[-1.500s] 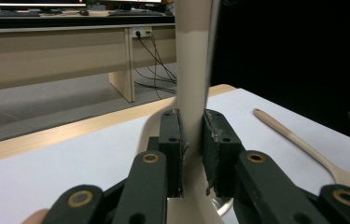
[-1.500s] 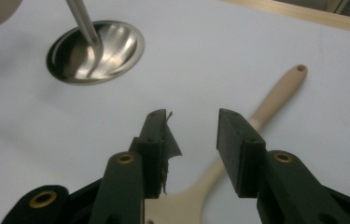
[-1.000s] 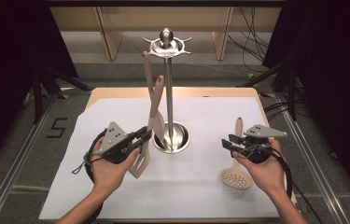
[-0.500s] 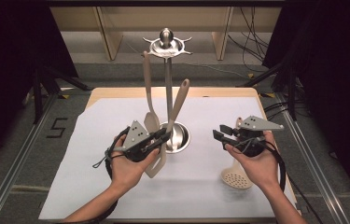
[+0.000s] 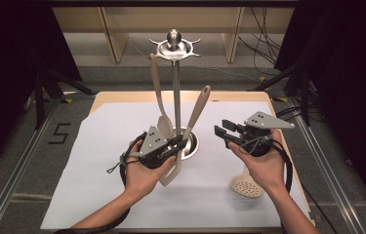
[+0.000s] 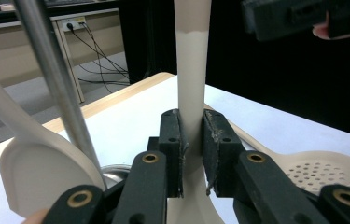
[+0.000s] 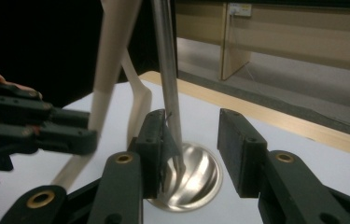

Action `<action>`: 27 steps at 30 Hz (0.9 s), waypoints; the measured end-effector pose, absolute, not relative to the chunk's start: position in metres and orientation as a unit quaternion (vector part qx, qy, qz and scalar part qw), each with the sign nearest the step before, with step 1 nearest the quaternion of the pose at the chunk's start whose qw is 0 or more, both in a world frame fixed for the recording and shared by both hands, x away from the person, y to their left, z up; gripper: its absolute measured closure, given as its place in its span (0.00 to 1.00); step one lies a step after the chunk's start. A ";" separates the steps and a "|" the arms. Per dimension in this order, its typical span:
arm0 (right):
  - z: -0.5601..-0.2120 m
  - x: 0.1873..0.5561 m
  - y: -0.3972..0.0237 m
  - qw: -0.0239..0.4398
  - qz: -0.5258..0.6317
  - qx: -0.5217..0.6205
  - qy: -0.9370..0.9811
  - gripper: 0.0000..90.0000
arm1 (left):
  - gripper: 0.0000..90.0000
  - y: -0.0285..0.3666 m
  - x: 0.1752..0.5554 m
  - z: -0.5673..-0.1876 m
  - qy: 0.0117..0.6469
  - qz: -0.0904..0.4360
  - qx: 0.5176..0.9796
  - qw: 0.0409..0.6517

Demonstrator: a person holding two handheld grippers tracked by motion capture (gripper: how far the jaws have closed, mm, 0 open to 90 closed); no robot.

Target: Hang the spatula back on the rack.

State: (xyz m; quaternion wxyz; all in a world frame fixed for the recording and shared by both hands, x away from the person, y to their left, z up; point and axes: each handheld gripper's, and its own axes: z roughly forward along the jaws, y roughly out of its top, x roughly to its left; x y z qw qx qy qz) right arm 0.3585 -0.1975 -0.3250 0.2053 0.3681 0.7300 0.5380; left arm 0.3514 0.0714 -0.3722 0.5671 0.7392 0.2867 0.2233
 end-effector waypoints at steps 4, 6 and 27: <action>-0.320 0.360 -0.190 0.206 0.549 0.355 0.728 0.69 | 0.86 0.066 0.351 -0.374 0.282 0.219 0.745 0.564; -0.317 0.359 -0.186 0.202 0.557 0.355 0.724 0.68 | 0.86 0.064 0.351 -0.375 0.281 0.216 0.747 0.563; -0.309 0.364 -0.175 0.191 0.593 0.348 0.701 0.77 | 0.86 0.050 0.348 -0.383 0.259 0.199 0.772 0.545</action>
